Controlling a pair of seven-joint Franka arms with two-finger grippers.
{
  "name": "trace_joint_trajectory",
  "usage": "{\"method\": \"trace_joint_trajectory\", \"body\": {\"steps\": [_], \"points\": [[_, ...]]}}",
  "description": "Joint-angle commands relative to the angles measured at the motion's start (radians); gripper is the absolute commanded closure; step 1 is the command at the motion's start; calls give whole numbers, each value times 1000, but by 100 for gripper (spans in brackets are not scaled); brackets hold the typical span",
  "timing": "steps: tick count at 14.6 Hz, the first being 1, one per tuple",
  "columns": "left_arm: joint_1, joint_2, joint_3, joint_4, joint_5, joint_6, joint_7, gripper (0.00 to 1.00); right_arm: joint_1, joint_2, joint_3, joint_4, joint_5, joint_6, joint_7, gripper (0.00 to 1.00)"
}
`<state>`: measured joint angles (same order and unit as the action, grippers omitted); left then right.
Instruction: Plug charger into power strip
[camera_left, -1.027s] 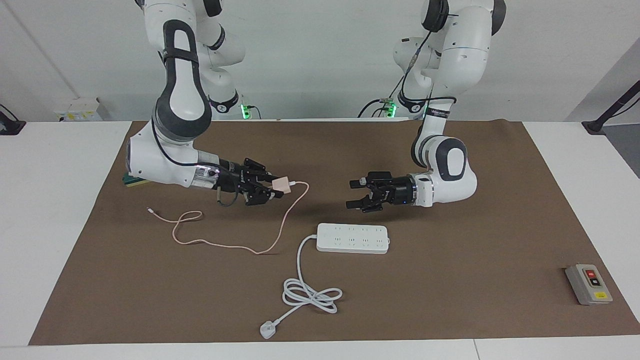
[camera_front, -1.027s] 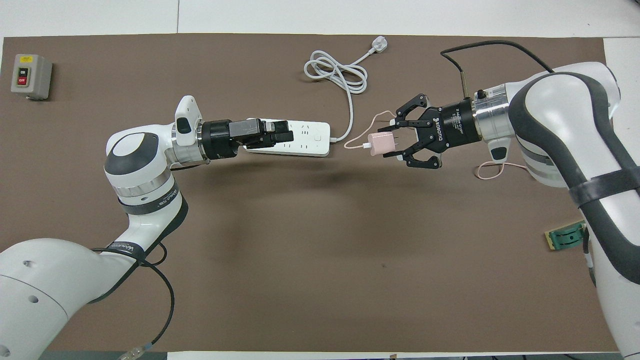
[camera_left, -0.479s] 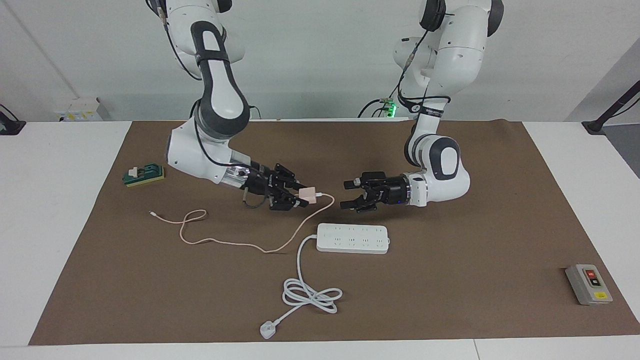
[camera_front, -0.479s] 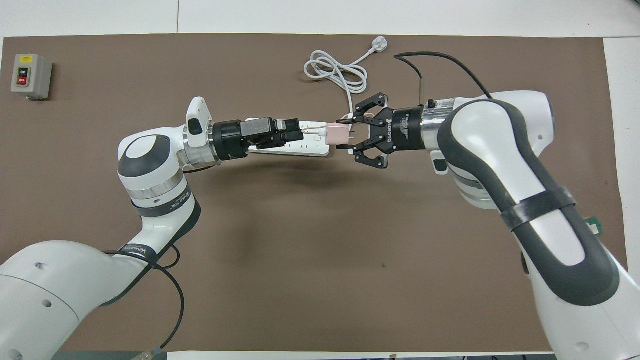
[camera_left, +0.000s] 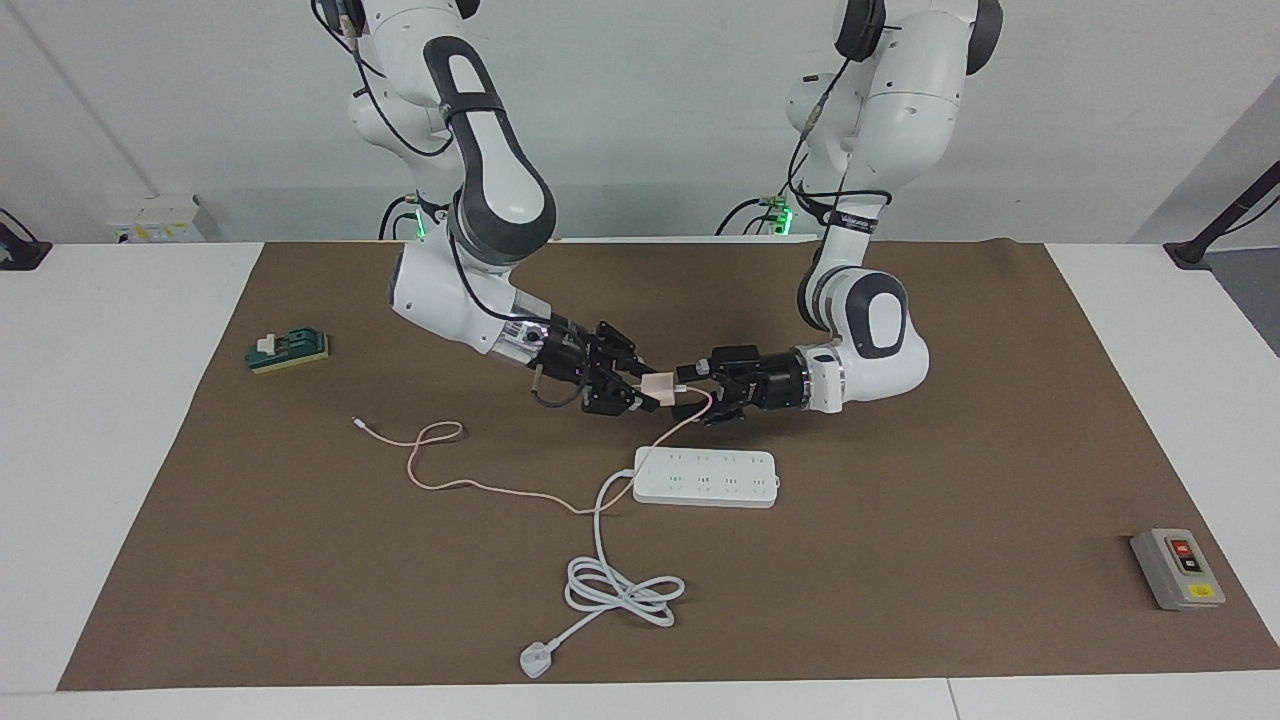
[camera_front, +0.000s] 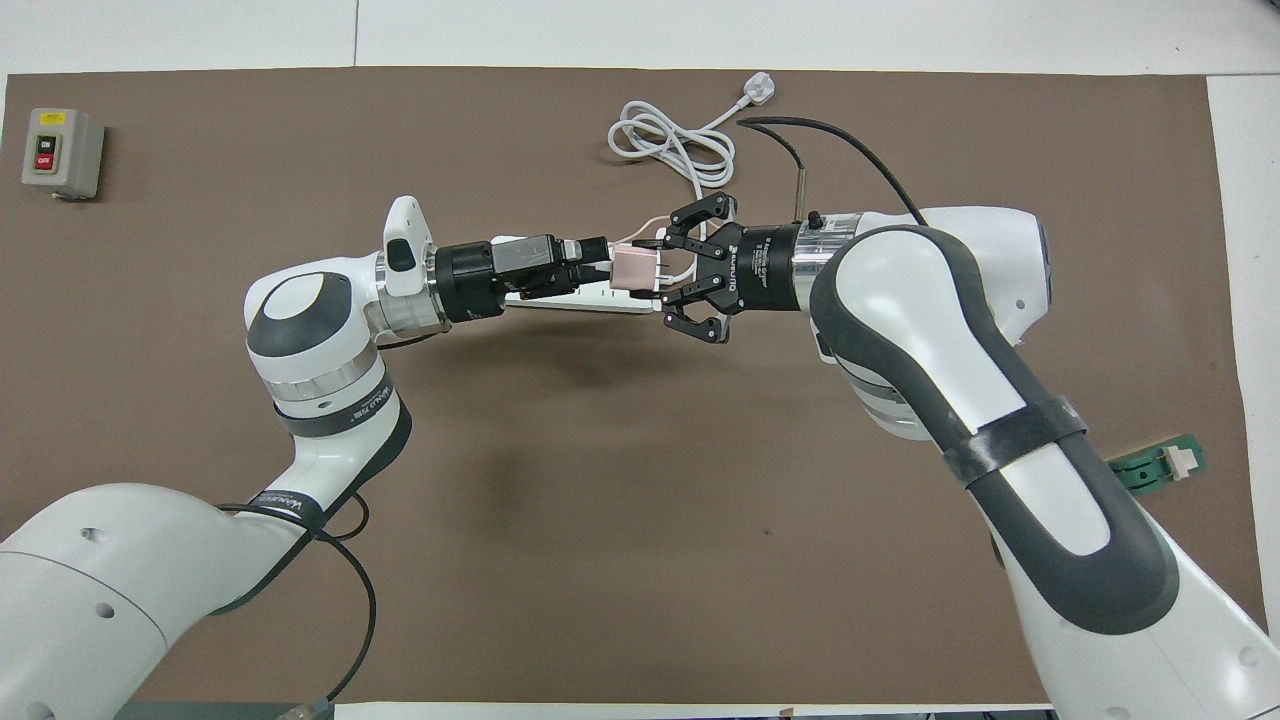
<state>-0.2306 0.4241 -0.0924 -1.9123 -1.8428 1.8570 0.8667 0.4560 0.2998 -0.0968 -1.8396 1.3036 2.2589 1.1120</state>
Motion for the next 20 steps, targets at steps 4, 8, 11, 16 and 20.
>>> {"method": "trace_joint_trajectory", "body": {"steps": [4,8,11,16,20], "points": [[-16,-2,8,-7,-26,21,28,0,23,21,-1,0,-65,-5,-6,100],[-30,-4,8,-13,-27,60,63,0,15,19,-1,3,-122,-56,-4,100],[-30,-4,8,-14,-27,60,64,0,7,19,-1,8,-138,-76,0,100],[-35,-30,8,-28,-24,152,89,0,3,19,-6,17,-156,-99,2,100],[-53,-96,10,-92,-23,221,92,0,3,19,-8,17,-158,-98,2,100]]}}
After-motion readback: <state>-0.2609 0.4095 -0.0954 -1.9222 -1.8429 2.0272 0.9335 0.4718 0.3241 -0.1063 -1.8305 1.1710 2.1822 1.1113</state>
